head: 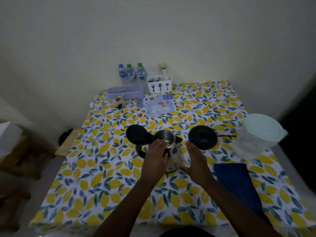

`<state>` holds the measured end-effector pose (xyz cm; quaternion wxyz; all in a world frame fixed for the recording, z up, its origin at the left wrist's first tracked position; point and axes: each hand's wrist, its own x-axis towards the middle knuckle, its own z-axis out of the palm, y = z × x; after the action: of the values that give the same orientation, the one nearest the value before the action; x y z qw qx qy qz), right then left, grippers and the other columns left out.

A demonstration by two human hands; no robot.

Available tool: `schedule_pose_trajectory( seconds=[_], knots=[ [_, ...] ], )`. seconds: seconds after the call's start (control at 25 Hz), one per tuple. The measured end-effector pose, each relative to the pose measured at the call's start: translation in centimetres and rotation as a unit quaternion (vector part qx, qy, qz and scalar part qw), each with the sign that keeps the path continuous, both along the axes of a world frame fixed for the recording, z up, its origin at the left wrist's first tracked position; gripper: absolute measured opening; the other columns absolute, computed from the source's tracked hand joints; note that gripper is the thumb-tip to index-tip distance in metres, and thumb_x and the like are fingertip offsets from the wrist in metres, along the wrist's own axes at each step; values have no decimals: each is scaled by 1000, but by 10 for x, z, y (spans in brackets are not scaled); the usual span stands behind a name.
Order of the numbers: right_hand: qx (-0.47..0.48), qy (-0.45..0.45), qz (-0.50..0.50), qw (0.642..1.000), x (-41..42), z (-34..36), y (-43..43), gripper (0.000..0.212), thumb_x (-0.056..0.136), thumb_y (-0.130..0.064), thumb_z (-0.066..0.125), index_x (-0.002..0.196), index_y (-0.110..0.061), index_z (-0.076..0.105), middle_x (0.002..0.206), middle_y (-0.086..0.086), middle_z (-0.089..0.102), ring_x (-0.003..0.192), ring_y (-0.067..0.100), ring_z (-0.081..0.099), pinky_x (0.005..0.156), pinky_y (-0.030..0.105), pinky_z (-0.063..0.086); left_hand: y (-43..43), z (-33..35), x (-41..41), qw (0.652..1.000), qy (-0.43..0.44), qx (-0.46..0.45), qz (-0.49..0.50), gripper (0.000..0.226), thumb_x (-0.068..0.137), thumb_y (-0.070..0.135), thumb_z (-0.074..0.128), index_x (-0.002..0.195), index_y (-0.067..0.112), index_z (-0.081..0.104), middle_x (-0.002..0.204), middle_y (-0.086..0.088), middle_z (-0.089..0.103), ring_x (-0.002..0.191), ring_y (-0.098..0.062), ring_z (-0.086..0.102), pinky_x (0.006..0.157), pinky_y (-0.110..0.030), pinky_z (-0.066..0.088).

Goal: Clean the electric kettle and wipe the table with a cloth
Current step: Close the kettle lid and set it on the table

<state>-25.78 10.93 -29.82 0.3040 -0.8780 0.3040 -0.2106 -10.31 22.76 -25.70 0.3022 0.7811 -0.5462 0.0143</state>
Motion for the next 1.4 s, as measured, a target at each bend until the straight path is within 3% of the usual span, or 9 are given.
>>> schedule_pose_trajectory(
  seconds=[0.2,0.36,0.48,0.56,0.72,0.8,1.12,1.28,1.4],
  knots=[
    [10,16,-47,999,41,13,8,104,72,-30,83,149,-5,19,157,15,24,145,28,24,115,43,29,30,27,63,988,-4,-54,144,60,92,23,61,144,17,33,157,-11,24,145,-30,19,115,-43,25],
    [51,24,-64,996,48,16,6,99,75,-29,81,149,-8,19,158,12,25,145,25,25,114,41,28,32,37,79,970,198,-51,134,74,94,29,60,151,14,16,159,-12,23,146,-27,24,115,-39,29],
    [68,12,-68,995,47,16,5,93,74,-26,81,147,-10,26,154,11,33,141,26,32,111,39,32,16,48,75,987,136,-82,36,69,89,20,66,147,21,27,151,-5,37,138,-19,36,110,-33,37],
    [64,16,-66,996,47,15,1,91,75,-26,81,147,-11,28,152,10,36,140,25,34,109,37,34,-4,52,68,993,98,-44,-42,69,87,15,67,145,23,30,150,-4,38,139,-20,34,114,-42,37],
    [59,24,-64,996,46,11,-3,91,77,-31,79,148,-13,26,153,9,36,139,25,35,108,38,35,-34,35,57,983,-24,114,-142,57,97,29,53,148,23,28,160,-4,22,148,-27,16,124,-43,14],
    [57,18,-56,997,45,8,-3,89,78,-33,78,148,-13,27,152,10,37,138,25,37,107,37,36,-40,26,54,977,-45,162,-128,49,100,39,45,145,21,36,160,-4,23,148,-31,17,121,-49,21],
    [60,6,-40,997,44,-1,-10,88,79,-34,76,148,-15,25,153,9,36,139,24,35,110,36,32,-44,13,40,990,-15,143,-14,37,99,42,44,133,31,53,159,-9,26,145,-34,22,117,-52,27],
    [41,-7,-46,998,27,-3,-11,87,80,-28,76,149,-17,24,154,8,34,141,23,33,112,40,34,-43,13,27,988,-51,145,-29,40,100,34,44,139,23,46,158,-7,26,148,-30,13,121,-51,18],
    [-30,-1,-88,996,-6,-11,-16,85,78,-28,77,147,-13,30,151,10,40,138,27,38,106,46,42,-45,4,-1,989,-76,76,-99,34,96,19,54,130,14,56,147,-11,46,145,-33,27,119,-53,22]
  ],
)
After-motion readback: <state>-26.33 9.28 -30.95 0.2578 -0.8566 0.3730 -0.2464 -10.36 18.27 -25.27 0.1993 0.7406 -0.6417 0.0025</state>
